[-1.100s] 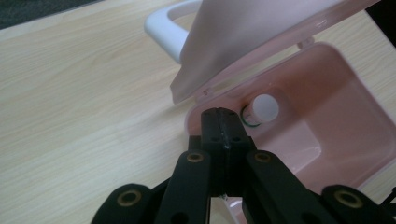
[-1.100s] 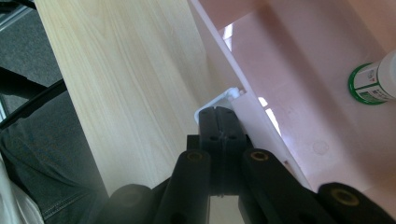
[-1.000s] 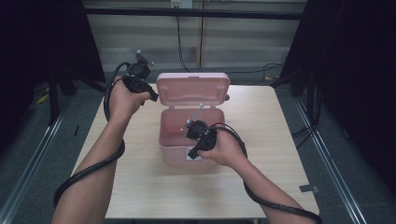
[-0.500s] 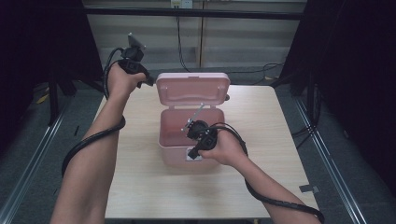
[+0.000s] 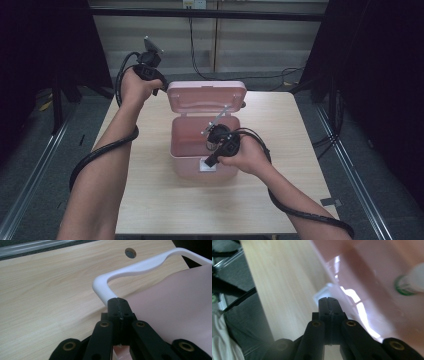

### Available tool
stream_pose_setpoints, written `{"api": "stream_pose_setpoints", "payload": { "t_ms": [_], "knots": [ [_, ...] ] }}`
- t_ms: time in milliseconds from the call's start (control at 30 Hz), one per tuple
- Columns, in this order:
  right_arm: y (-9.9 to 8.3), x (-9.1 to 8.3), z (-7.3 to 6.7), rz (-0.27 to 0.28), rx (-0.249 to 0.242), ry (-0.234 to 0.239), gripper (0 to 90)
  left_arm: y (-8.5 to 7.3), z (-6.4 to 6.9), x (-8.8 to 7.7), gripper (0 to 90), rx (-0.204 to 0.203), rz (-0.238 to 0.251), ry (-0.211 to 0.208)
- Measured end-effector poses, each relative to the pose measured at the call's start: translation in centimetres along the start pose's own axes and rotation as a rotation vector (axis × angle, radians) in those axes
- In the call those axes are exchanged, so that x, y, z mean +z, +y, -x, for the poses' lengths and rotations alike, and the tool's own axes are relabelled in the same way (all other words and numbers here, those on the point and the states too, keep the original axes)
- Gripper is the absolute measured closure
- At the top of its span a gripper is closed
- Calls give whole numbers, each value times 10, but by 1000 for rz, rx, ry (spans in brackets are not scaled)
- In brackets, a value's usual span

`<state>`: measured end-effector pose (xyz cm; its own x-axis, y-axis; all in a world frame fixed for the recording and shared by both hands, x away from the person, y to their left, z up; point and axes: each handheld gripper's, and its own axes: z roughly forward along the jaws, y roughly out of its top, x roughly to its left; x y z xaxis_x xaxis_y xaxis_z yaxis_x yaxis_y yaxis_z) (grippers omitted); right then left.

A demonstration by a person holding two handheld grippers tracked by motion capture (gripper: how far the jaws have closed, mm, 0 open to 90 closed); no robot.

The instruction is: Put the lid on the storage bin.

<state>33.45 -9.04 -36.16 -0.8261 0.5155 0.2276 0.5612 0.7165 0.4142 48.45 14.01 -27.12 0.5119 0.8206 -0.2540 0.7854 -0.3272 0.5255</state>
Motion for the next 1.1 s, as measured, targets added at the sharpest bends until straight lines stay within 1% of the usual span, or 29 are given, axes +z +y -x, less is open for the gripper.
{"api": "stream_pose_setpoints", "payload": {
  "t_ms": [33, 100, 133, 167, 200, 233, 300, 333, 400, 433, 467, 500, 533, 567, 600, 633, 700, 767, 833, 933, 967, 1000, 1067, 1100],
  "knots": [
    [-1, -5, 2, 6, 13, -16, 900, -1, 0, 0, 900, 4, -2, 3],
    [-4, -14, 8, 18, 30, -26, 900, -2, 2, -1, 900, 13, -3, 8],
    [-6, -18, 11, 24, 44, -43, 900, -2, 3, -1, 900, 20, -5, 10],
    [-8, -22, 14, 29, 47, -47, 900, -2, 3, -1, 900, 22, -5, 14],
    [-9, -24, 16, 31, 52, -48, 900, -3, 5, -1, 900, 15, -4, 15],
    [-11, -29, 20, 38, 62, -63, 900, -3, 4, -2, 900, 32, -11, 18],
    [-14, -34, 26, 49, 79, -62, 900, -4, 6, -2, 900, 25, -7, 19],
    [-16, -39, 29, 63, 90, -72, 900, -4, 6, -2, 900, 36, -14, 23],
    [-19, -43, 34, 70, 100, -75, 900, -5, 7, -2, 900, 42, -12, 26],
    [-20, -46, 37, 76, 106, -81, 900, -6, 7, -2, 900, 35, -13, 27],
    [-21, -48, 40, 78, 113, -83, 900, -7, 8, -1, 900, 31, -9, 29],
    [-21, -49, 41, 79, 119, -87, 900, -7, 7, -1, 900, 44, -13, 26],
    [-21, -50, 43, 80, 117, -92, 900, -8, 7, -1, 900, 47, -17, 27],
    [-21, -51, 44, 80, 124, -92, 900, -8, 7, 0, 900, 43, -14, 32],
    [-21, -52, 45, 81, 128, -94, 900, -9, 8, 0, 900, 40, -14, 28],
    [-22, -53, 46, 83, 124, -100, 900, -9, 7, 1, 900, 41, -17, 30],
    [-21, -56, 47, 91, 131, -97, 900, -10, 7, 1, 900, 47, -18, 30],
    [-20, -57, 49, 91, 137, -102, 900, -12, 9, 2, 900, 41, -16, 34],
    [-21, -58, 51, 93, 141, -105, 900, -13, 8, 2, 900, 55, -20, 33],
    [-21, -60, 55, 99, 148, -103, 900, -16, 8, 3, 900, 43, -16, 25],
    [-20, -60, 55, 100, 151, -105, 900, -16, 7, 3, 900, 51, -20, 22],
    [-20, -61, 56, 103, 155, -108, 900, -17, 7, 4, 900, 37, -19, 18],
    [-19, -63, 57, 102, 154, -113, 900, -18, 6, 5, 900, 48, -25, 20],
    [-19, -64, 57, 104, 153, -112, 900, -19, 7, 5, 900, 45, -26, 21]
  ]
}}
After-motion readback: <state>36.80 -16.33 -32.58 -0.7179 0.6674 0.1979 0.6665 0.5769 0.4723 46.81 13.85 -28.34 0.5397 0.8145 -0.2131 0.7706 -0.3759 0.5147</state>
